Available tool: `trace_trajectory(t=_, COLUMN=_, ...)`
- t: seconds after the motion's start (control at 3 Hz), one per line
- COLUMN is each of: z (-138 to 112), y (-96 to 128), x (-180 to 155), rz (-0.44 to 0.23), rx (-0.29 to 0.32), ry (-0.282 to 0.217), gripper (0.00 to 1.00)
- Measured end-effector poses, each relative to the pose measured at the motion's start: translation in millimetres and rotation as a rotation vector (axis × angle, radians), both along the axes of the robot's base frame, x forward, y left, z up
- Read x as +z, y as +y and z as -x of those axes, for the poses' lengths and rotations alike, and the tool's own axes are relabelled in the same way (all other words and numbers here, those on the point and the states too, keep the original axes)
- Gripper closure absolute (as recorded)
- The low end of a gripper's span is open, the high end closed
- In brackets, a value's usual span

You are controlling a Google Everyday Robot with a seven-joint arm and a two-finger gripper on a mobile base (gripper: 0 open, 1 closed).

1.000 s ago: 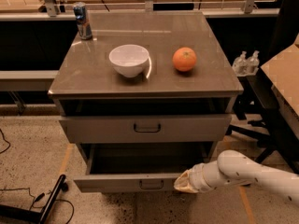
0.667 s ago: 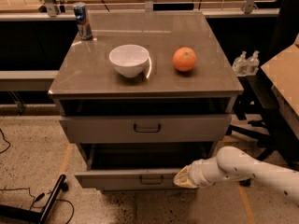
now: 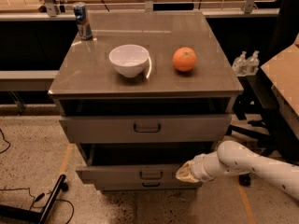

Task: Close middle drawer

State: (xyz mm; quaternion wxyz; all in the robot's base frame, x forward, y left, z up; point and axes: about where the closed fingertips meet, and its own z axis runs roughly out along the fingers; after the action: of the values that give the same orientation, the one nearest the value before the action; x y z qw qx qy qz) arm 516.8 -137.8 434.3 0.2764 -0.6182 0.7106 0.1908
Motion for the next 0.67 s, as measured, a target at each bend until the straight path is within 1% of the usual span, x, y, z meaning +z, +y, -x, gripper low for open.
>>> trace_trajectory(t=0.33, z=2, y=10, x=-8, rz=-0.001, rx=0.012, ry=-0.030, gripper=1.00)
trace_trajectory(t=0.67, z=7, y=22, x=-18, rz=0.003, rx=0.040, ry=-0.054, gripper=1.00)
